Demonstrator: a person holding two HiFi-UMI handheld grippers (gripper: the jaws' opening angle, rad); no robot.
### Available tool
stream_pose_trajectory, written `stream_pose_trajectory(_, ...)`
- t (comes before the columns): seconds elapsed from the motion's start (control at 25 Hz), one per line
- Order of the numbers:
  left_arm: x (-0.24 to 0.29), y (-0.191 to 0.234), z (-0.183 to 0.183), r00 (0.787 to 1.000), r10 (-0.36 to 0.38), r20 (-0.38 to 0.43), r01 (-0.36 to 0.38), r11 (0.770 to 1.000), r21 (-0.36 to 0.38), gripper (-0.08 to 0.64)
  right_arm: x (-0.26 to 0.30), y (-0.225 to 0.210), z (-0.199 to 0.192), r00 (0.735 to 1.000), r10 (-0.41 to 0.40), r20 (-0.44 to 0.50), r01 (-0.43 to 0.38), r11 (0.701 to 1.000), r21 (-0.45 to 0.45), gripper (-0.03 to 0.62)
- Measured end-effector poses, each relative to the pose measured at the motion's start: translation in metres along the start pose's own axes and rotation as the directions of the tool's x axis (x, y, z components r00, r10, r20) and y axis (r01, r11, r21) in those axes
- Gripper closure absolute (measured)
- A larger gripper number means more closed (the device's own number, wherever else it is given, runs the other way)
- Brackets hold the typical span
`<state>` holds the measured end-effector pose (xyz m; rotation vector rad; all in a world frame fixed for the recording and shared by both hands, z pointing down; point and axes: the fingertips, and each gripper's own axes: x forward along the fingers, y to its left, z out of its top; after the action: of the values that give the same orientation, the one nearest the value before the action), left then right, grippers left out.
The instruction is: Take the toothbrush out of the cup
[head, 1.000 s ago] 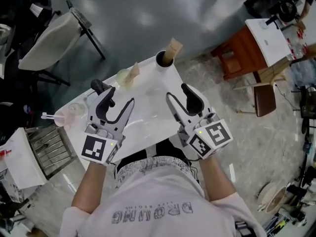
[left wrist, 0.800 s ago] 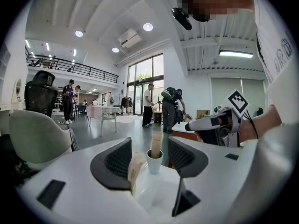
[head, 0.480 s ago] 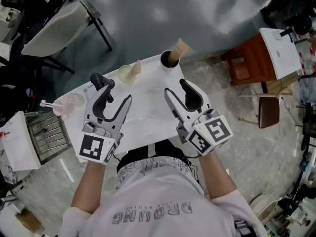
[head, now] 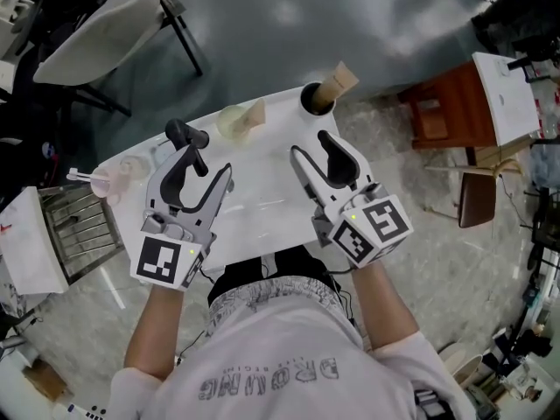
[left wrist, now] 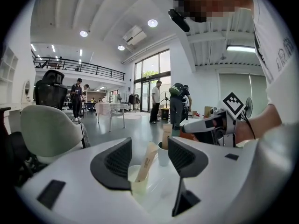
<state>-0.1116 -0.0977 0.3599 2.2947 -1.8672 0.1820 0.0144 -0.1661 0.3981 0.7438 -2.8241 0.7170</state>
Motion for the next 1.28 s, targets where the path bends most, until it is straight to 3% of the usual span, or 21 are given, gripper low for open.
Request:
stream_pose_trajectory(0.92, -0.020, 0.045, -0.029, 0.999, 0.036, -0.017, -0.036, 0.999, -0.038, 0.313, 0.080, 0.012, -0.051, 0.995, 0.022, -0.101, -0.021, 1.000, 0.012, 0.353)
stream_pose_trajectory(1.28, -0.023, 0.053, -0.027, 0.999, 0.046, -0.007, -0.047, 0.997, -0.065, 0.313, 0.102, 0.005, -0.065, 0.987, -0.017, -0.159, 0.021, 0.999, 0.024, 0.365)
